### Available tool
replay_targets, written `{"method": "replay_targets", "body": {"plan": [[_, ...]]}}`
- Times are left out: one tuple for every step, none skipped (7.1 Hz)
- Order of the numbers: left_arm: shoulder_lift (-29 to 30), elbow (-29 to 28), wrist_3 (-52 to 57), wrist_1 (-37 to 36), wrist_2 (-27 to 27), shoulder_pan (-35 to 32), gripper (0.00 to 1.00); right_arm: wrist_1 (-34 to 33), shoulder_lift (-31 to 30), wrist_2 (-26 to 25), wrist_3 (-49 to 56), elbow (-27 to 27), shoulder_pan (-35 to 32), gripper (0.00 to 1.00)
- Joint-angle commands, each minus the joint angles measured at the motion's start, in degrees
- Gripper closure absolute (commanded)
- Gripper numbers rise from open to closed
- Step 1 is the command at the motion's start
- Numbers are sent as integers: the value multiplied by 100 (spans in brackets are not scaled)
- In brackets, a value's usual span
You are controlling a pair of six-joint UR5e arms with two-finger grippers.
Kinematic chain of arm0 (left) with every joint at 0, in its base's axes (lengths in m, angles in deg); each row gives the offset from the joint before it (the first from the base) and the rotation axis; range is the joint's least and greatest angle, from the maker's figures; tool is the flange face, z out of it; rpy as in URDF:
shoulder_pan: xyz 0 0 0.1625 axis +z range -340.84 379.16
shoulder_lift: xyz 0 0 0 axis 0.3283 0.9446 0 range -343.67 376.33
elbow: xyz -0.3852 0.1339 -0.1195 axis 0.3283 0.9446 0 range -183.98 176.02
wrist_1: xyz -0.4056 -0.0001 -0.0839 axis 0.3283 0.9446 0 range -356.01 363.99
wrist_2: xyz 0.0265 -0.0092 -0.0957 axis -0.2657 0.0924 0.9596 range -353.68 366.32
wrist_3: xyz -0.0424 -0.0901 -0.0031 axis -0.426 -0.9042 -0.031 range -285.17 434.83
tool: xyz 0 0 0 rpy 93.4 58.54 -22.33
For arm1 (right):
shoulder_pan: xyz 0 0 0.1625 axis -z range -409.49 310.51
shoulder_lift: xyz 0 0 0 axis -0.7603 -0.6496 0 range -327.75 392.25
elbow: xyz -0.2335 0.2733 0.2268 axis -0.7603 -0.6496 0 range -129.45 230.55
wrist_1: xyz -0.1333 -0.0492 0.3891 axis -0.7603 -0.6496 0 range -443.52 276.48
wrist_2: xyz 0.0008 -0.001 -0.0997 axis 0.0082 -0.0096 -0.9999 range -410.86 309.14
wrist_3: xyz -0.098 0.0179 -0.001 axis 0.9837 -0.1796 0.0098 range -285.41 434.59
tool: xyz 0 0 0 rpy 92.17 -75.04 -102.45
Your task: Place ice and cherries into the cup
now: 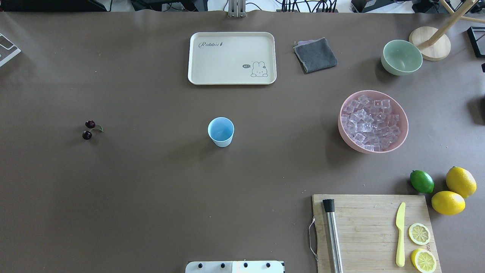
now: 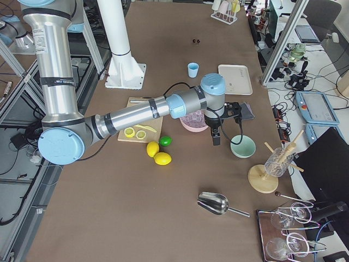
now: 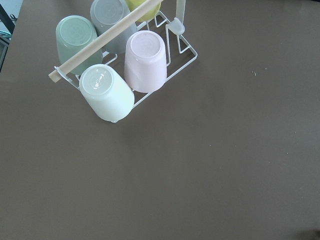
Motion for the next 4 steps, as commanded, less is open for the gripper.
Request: {"method": "replay_targets", "body": {"plan": [[13,86,25,50,62,70,2,4,-9,5,-12,-8,0,0],[47,182,16,33,71,70,2,4,-26,-4,23,-8,0,0],[21,210,16,59,37,79,2,4,-18,13,-29,18,0,0],[12,245,16,42,71,70,2,4,-35,40,-38,79,0,0]]}}
